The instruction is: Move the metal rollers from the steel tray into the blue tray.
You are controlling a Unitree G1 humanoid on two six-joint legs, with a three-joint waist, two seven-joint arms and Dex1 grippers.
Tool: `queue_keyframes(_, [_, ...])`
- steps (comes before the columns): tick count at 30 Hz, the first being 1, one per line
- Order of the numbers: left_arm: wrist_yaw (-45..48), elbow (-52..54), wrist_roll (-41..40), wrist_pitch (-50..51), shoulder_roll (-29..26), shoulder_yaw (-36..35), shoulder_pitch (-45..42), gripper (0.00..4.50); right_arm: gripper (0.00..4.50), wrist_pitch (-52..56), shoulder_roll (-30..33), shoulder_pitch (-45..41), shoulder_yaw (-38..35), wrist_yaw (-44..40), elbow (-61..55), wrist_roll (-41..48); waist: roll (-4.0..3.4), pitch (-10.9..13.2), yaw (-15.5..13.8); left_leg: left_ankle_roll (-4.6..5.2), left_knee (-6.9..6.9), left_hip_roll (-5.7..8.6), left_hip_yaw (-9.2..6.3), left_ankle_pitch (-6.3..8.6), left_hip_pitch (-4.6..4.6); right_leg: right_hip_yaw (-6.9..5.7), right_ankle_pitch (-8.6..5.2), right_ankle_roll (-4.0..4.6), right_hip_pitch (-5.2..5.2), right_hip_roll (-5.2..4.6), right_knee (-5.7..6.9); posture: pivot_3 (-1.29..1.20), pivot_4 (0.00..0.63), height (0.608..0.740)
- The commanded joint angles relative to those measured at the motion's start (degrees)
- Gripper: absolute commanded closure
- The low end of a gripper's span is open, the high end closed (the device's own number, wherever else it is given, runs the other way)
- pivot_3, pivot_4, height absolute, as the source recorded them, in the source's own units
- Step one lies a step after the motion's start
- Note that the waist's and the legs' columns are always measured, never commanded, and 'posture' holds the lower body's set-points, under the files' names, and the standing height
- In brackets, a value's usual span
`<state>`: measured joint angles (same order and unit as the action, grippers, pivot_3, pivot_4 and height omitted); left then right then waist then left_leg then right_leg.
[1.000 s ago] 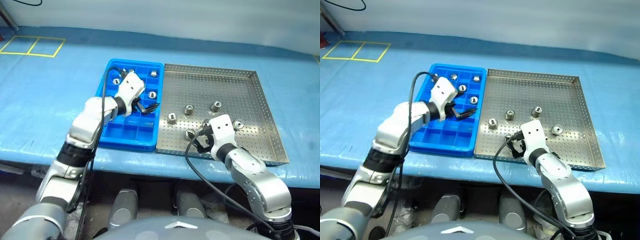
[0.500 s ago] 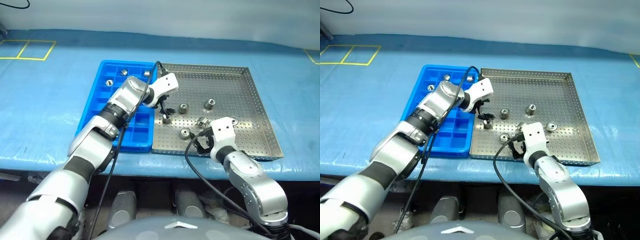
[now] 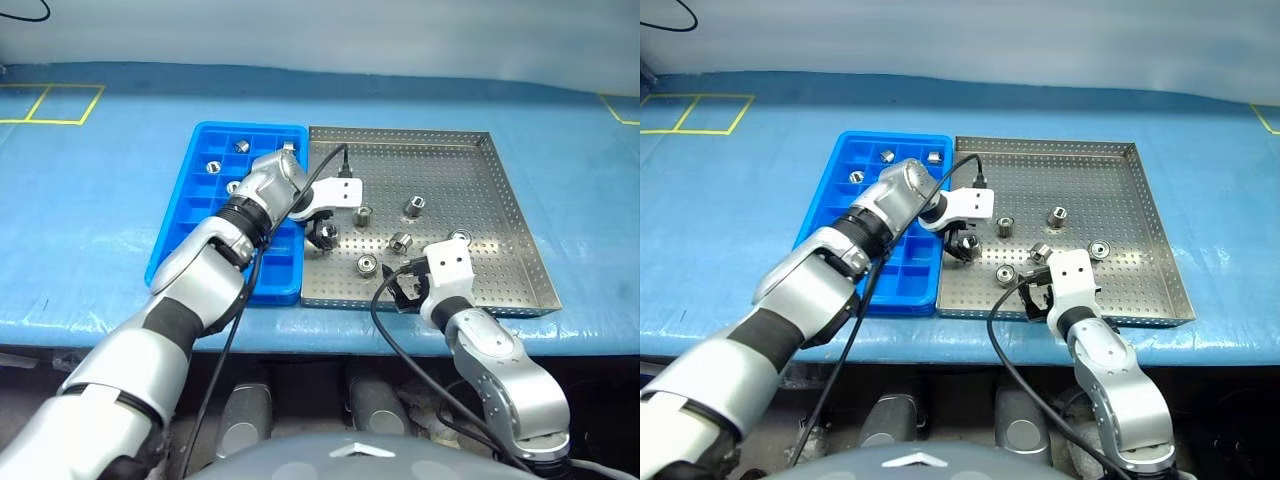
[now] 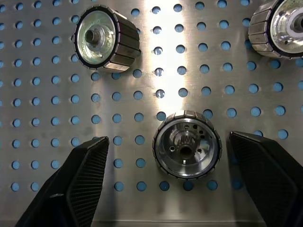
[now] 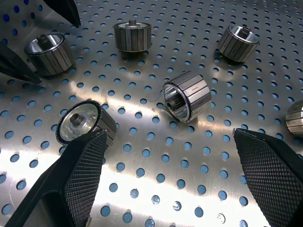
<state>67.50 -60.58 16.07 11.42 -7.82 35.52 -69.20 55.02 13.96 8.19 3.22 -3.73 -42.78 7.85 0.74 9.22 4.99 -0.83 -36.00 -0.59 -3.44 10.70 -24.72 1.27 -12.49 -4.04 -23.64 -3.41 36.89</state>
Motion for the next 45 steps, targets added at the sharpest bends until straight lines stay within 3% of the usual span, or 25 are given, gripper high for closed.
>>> queue_keyframes(1, [0.09, -0.95, 1.31, -0.95, 0.72, -0.99, -0.67, 1.25, 0.0, -1.57, -0.31, -0.4, -0.73, 0.14, -1.6, -0.45, 0.0, 0.0, 0.03, 0.0, -0.01, 0.0, 0.0, 0.0, 0.01, 0.0, 0.0, 0.0, 0.01, 0.0, 0.0, -0.18, 0.15, 0.74])
queue_keyframes(6, [-1.07, -0.19, 0.35, -0.74, 0.2, -4.38, -0.69, 2.77, 0.0, -1.55, -0.34, -1.07, -0.84, -0.2, -1.15, -0.74, 0.0, 0.0, -0.05, 0.0, -0.04, 0.0, -0.01, 0.0, 0.01, 0.0, 0.02, -0.03, 0.03, 0.0, 0.01, -0.16, 0.15, 0.74])
queue_keyframes(12, [-8.21, 6.23, -4.93, 2.46, -2.88, -14.46, 1.04, 2.77, 0.0, -1.13, 0.16, -2.56, -0.27, -1.12, -0.52, -0.57, -0.01, 0.01, -0.07, 0.0, -0.02, -0.01, -0.02, 0.0, -0.01, 0.0, 0.18, -0.31, -0.01, 0.01, 0.04, -0.11, 0.15, 0.74])
queue_keyframes(17, [-21.37, 24.37, -6.75, 11.09, -7.0, -23.78, 9.32, 2.77, 0.0, -0.62, 0.44, -3.57, 0.59, -2.04, 0.07, -0.56, -0.03, 0.02, -0.29, 0.0, 0.04, -0.04, -0.04, 0.0, 0.04, 0.02, 0.2, -0.33, -0.02, 0.02, 0.08, -0.08, 0.15, 0.74])
queue_keyframes(22, [-39.13, 52.3, -5.08, 23.95, -7.72, -35.31, 25.66, 2.77, 0.0, -1.62, 0.87, -6.04, 2.92, -3.67, 1.86, -0.59, -0.06, 0.01, -0.99, 0.0, 0.03, -0.01, -0.06, 0.0, 0.06, 0.05, 0.23, -0.34, 0.02, 0.02, 0.09, -0.02, 0.15, 0.74])
queue_keyframes(28, [-51.36, 70.83, -2.83, 29.76, -6.07, -40.69, 41.19, 2.77, 0.0, -8.53, 3.07, -9.85, 8.35, -7.67, 4.43, -1.56, -0.05, 0.01, -2.83, -0.07, -0.03, -0.01, -0.11, -0.05, 0.18, -0.01, 0.24, -0.35, 0.14, 0.03, 0.14, 0.06, 0.15, 0.74])
queue_keyframes(35, [-58.3, 75.7, -5.29, 29.04, -2.3, -45.06, 49.27, 2.77, 0.0, -11.77, 2.91, -12.42, 11.95, -10.28, 7.51, -1.8, 0.02, -0.01, -5.35, -0.1, -0.09, 0.02, -0.14, -0.12, 0.24, -0.05, 0.26, -0.24, 0.28, 0.01, 0.07, 0.12, 0.15, 0.74])
queue_keyframes(45, [-59.68, 70.79, -9.97, 24.26, -1.71, -45.0, 49.52, 2.77, 0.0, -16.46, 2.98, -11.54, 13.7, -12.1, 7.96, -2.67, 0.02, -0.01, -6.26, -0.11, -0.09, 0.02, -0.12, -0.16, 0.23, -0.07, 0.27, -0.15, 0.26, 0.01, 0.03, 0.12, 0.15, 0.74])
